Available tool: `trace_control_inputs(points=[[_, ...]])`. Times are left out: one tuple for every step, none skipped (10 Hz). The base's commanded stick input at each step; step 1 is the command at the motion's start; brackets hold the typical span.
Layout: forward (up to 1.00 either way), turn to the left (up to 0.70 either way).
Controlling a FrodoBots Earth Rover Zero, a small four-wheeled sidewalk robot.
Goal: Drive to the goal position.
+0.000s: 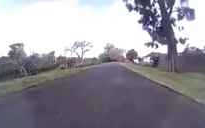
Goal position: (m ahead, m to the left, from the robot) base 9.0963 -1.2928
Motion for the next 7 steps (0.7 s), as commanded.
trace_control_inputs(points=[[0.85, -0.29], [0.85, -0.21], [0.85, -0.15], [0.85, -0.04], [0.85, 0.00], [0.85, 0.00], [0.85, 0.00]])
